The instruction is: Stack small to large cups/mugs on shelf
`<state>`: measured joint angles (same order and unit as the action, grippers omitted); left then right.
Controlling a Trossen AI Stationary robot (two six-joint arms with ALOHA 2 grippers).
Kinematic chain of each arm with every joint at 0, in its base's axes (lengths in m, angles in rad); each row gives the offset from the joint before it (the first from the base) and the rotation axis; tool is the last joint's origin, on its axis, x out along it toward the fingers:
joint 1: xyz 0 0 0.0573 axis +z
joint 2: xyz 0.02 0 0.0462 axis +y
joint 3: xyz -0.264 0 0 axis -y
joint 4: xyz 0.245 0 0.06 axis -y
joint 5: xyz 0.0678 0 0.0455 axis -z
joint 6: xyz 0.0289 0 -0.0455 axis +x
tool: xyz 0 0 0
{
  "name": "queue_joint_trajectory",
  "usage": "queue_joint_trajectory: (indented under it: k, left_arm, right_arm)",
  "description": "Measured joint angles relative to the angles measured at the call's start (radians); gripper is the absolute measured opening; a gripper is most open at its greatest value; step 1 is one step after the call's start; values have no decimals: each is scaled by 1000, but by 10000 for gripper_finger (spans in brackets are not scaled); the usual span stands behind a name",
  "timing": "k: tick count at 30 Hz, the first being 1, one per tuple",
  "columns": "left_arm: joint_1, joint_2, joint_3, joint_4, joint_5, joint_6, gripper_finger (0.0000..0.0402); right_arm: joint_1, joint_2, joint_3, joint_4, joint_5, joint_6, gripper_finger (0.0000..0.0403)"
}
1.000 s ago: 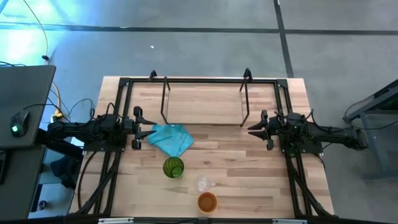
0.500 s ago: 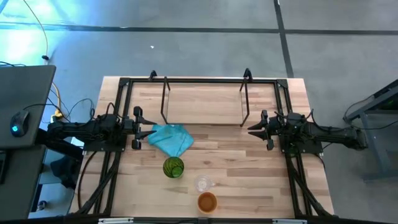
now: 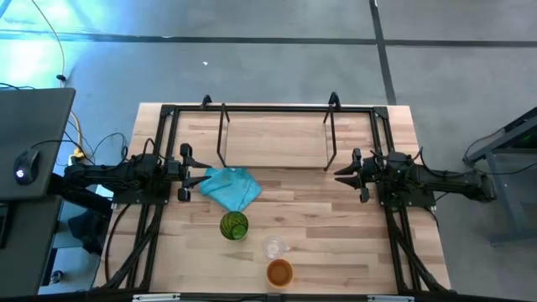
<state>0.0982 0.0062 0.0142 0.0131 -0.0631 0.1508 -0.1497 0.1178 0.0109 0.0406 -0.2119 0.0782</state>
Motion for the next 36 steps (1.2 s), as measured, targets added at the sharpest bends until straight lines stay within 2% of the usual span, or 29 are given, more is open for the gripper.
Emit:
queue_joint_trajectory:
  k: [6,12,14,17,18,25,29,36]
  left_arm:
    - [0,0,0,0,9,-5,143]
    - [0,0,0,28,30,-108,143]
    - [0,0,0,64,60,-210,143]
    - [0,0,0,142,148,-492,143]
    - [-1,0,0,164,156,-539,143]
    - [0,0,0,262,155,-711,143]
    - [0,0,0,330,149,-724,143]
    - [0,0,0,339,145,-740,143]
  right_arm:
    - [0,0,0,0,0,0,78]
    - [0,0,0,0,0,0,78]
    - [0,0,0,0,0,0,78]
    - [0,0,0,0,0,0,78]
    - [0,0,0,0,0,0,78]
    - [0,0,0,25,0,-51,78]
    - [2,0,0,94,-17,200,78]
    - [2,0,0,226,10,547,78]
